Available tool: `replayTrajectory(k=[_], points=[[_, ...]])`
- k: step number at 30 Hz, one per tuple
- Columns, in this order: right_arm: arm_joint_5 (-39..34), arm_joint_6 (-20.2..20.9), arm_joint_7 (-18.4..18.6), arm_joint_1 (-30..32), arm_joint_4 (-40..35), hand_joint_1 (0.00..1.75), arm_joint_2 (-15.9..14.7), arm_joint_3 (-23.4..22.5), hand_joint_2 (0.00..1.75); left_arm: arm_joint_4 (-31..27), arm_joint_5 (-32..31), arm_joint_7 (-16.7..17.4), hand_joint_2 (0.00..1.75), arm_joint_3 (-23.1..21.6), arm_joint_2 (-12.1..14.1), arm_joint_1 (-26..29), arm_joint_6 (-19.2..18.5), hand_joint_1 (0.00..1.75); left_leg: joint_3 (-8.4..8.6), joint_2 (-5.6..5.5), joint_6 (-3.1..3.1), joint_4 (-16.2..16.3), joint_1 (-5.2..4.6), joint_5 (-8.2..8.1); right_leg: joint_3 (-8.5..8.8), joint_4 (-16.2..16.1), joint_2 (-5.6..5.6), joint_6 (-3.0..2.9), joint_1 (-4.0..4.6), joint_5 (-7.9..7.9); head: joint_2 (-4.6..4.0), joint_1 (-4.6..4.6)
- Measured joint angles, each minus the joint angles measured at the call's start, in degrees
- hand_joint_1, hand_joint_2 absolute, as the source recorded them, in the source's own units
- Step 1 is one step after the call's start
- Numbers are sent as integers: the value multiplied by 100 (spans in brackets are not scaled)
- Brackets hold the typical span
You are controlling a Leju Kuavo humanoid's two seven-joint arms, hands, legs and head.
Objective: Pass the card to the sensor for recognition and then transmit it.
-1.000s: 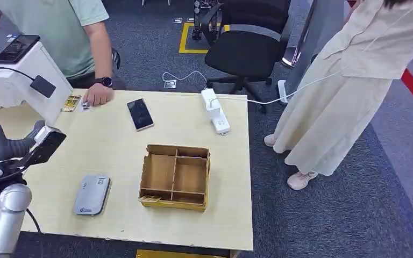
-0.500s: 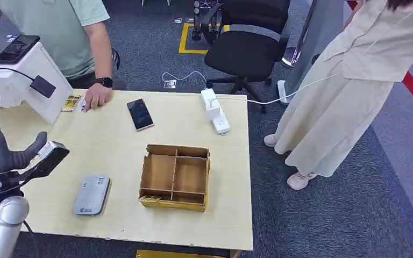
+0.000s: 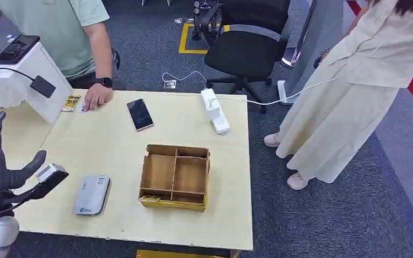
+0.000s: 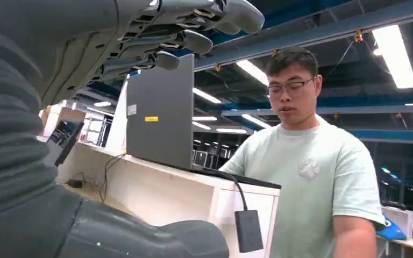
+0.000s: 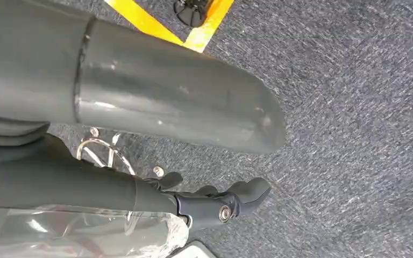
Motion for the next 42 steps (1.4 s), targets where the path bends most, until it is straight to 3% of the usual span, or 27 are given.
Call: replayTrajectory(k=[19, 32, 33, 41, 42], points=[[-254, -177, -48, 32, 0, 0, 2, 83, 0, -151, -166, -120, 175, 116, -15, 609, -236, 0, 0, 0, 0, 0, 0, 0, 0, -1, -1, 0, 0, 0, 0, 0], [-529, -230, -53, 59, 0, 0, 0, 243, 0, -293, -778, -87, 175, 52, -66, 985, -203, 0, 0, 1, 0, 0, -1, -1, 0, -2, 0, 0, 0, 0, 0, 2], [-536, -234, -52, 59, 0, 0, 0, 247, 0, -295, -798, -81, 0, 41, -68, 1010, -197, 0, 1, 0, 0, 0, -1, -1, 0, -2, 0, 0, -1, 0, 0, 0], [-662, -273, -48, 61, 0, 0, 0, 350, 0, -299, -852, 7, 0, -105, -186, 1144, -81, 0, 1, 0, 0, 0, -1, 0, 0, -2, 0, 0, 0, 0, 0, 0], [-673, -284, -48, 62, 0, 0, 0, 363, 0, -299, -857, 9, 175, -129, -203, 1153, -74, 0, 1, 0, 0, 0, -1, 0, 0, -2, -1, 0, 0, 0, 0, 0]])
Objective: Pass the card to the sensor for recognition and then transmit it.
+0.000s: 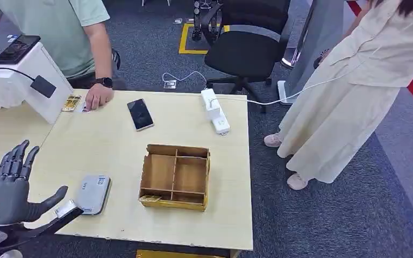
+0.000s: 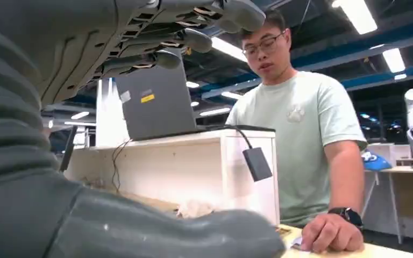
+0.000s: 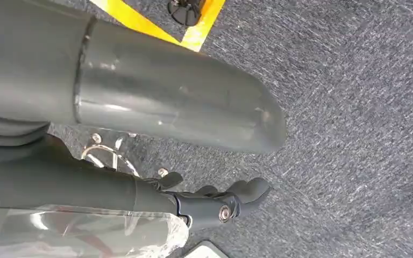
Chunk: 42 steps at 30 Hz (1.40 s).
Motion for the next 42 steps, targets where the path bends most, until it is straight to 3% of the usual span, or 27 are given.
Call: replayTrajectory(k=[23, 42], points=[[-225, -22, 20, 4, -22, 0, 0, 258, 0, 2, -131, 116, 175, -470, -52, 92, 4, 0, 0, 0, 0, 0, 0, 0, 0, 0, 0, 0, 0, 0, 0, 0], [-468, -50, 79, 6, -103, 0, 0, 538, 0, 15, -225, 415, 175, -1176, -50, 176, 35, 0, 0, 0, 0, 0, 0, 0, -1, -1, 0, 0, 0, 0, 0, 0]])
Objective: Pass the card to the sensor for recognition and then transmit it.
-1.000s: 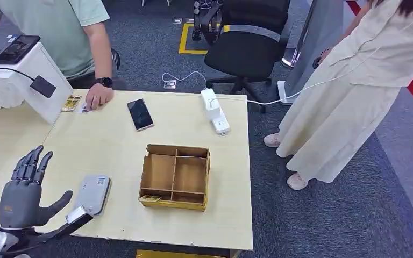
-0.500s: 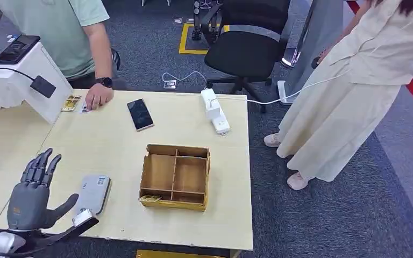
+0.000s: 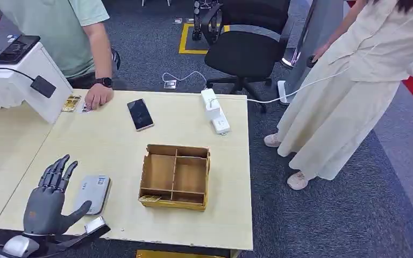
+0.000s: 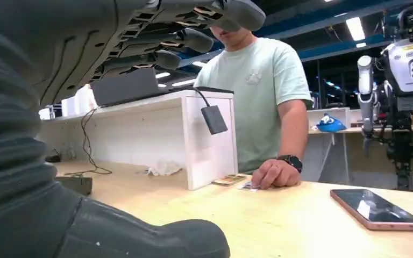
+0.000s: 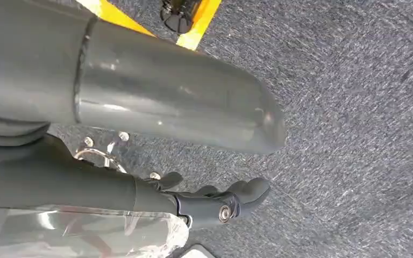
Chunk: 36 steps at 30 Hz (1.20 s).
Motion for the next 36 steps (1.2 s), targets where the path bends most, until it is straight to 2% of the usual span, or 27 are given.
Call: replayTrajectory(k=[12, 22, 26, 34, 36], points=[[247, 81, 24, 10, -63, 0, 0, 7, 0, 33, -83, 225, 175, -383, 9, 120, 249, 0, -1, 0, 1, 0, -1, -1, 1, -1, -1, 0, 0, 0, 0, 2], [310, 127, 17, 14, -72, 0, 0, -11, 0, 50, -153, 310, 175, -610, 52, 154, 247, 0, 0, 0, 0, 0, 0, -1, 0, 0, -1, 0, 0, 0, 0, 0], [385, 144, 0, 18, -72, 0, 0, -59, 0, 63, -332, 488, 175, -746, 81, 154, 251, 0, -1, 0, 0, 0, 0, -1, 0, 0, -1, 0, 0, 0, 0, 0], [665, 179, -2, 28, -87, 0, 0, -254, 0, 225, -476, 835, 175, -1364, 203, 64, 402, 0, 0, -1, 1, 0, -1, -1, 1, -1, -2, 0, -1, 0, 0, 2], [697, 197, 11, 31, -87, 0, 0, -299, 0, 289, -457, 833, 175, -1513, 205, 9, 411, 0, 0, -1, 1, 0, -1, -1, 1, -1, -3, 1, -1, 0, 0, 4]])
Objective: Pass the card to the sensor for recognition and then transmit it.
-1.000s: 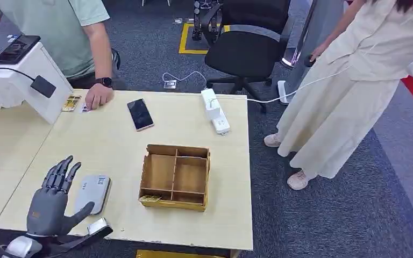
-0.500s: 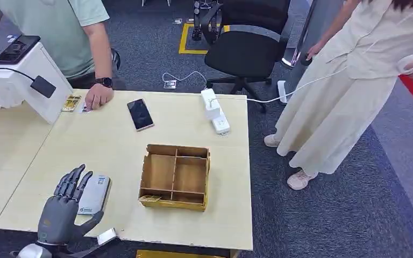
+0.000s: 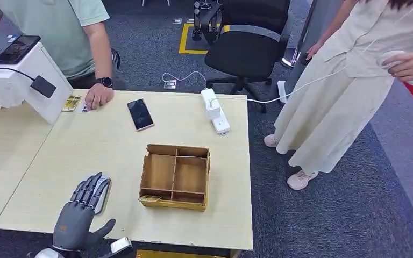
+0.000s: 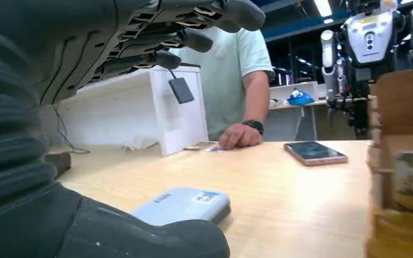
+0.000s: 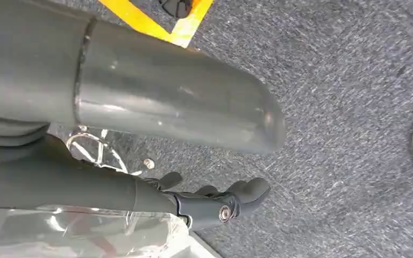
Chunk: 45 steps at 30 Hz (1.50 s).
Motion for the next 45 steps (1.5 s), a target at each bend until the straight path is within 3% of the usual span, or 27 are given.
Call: replayTrajectory(k=[17, 28, 39, 45], points=[[255, 100, 4, 5, 0, 0, 0, -214, 0, 533, -30, -41, 175, -832, -87, -626, -216, 0, 0, -1, 0, 0, 0, 0, 1, 0, -1, 1, 0, 1, 0, -2], [468, 157, -61, -13, 28, 0, 0, -273, 0, 891, -319, -249, 175, -870, -245, -1139, -389, 0, 0, -2, 0, 1, 0, 1, 2, 0, -2, 2, 0, 2, 0, -4], [568, 164, -61, -20, 50, 0, 0, -323, 0, 909, -481, -315, 175, -817, -332, -1251, -343, 0, 0, -2, 0, 1, 0, 1, 1, 0, -2, 2, 0, 2, 0, -4], [586, 175, -65, -24, 50, 0, 0, -398, 0, 872, -219, -441, 175, -610, -300, -1140, -317, 0, 0, -1, 0, 0, 1, 1, 2, 1, -1, 2, 0, 2, 0, -4]])
